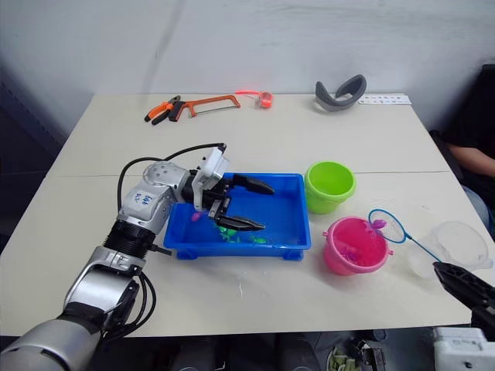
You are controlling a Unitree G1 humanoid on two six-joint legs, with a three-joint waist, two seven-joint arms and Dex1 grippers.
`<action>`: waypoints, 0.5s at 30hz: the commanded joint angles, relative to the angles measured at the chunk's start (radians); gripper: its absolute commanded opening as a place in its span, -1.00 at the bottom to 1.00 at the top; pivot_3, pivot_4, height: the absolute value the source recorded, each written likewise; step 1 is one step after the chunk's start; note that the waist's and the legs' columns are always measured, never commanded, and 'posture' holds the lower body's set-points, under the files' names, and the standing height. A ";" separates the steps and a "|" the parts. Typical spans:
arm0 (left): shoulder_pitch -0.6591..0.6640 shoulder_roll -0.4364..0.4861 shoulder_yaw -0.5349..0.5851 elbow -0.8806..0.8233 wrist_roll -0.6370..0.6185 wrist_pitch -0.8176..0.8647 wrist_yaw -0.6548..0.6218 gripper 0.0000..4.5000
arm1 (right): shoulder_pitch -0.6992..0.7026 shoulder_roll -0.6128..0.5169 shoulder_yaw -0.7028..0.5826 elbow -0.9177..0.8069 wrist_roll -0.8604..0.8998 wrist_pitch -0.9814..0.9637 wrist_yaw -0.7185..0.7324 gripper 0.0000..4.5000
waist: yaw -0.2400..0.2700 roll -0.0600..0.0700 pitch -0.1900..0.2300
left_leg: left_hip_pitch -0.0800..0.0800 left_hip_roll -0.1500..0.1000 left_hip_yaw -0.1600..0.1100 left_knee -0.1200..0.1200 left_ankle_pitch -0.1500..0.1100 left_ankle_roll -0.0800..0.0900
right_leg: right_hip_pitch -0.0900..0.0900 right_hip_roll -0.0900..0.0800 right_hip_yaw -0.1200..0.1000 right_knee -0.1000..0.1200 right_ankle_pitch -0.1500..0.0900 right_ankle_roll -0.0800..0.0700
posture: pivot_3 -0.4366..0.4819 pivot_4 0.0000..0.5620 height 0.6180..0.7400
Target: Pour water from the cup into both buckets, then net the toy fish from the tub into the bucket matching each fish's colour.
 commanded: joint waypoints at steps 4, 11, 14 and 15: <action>-0.010 0.006 0.021 -0.023 0.000 -0.010 0.007 0.98 | 0.007 -0.041 -0.008 0.008 0.002 -0.090 -0.014 -1.00 | 0.000 0.000 0.000 | 0.000 0.000 0.000 0.000 0.000 0.000 | 0.000 0.000 0.000 0.000 0.000 0.000 | -0.05 -0.47 1.00; -0.010 0.013 0.025 -0.022 0.003 -0.013 0.011 0.98 | -0.020 -0.063 -0.005 0.027 0.008 -0.086 -0.018 -1.00 | 0.000 0.000 0.000 | 0.000 0.000 0.000 0.000 0.000 0.000 | 0.000 0.000 0.000 0.000 0.000 0.000 | -0.05 -0.47 1.00; -0.009 0.014 0.026 -0.024 0.002 -0.012 0.014 0.98 | -0.015 -0.077 0.002 0.024 0.015 -0.116 -0.017 -1.00 | 0.000 0.000 0.000 | 0.000 0.000 0.000 0.000 0.000 0.000 | 0.000 0.000 0.000 0.000 0.000 0.000 | -0.05 -0.47 1.00; -0.010 0.015 0.025 -0.024 0.002 -0.013 0.014 0.98 | -0.009 -0.086 0.004 0.025 0.017 -0.135 -0.014 -1.00 | 0.000 0.000 0.000 | 0.000 0.000 0.000 0.000 0.000 0.000 | 0.000 0.000 0.000 0.000 0.000 0.000 | -0.05 -0.47 1.00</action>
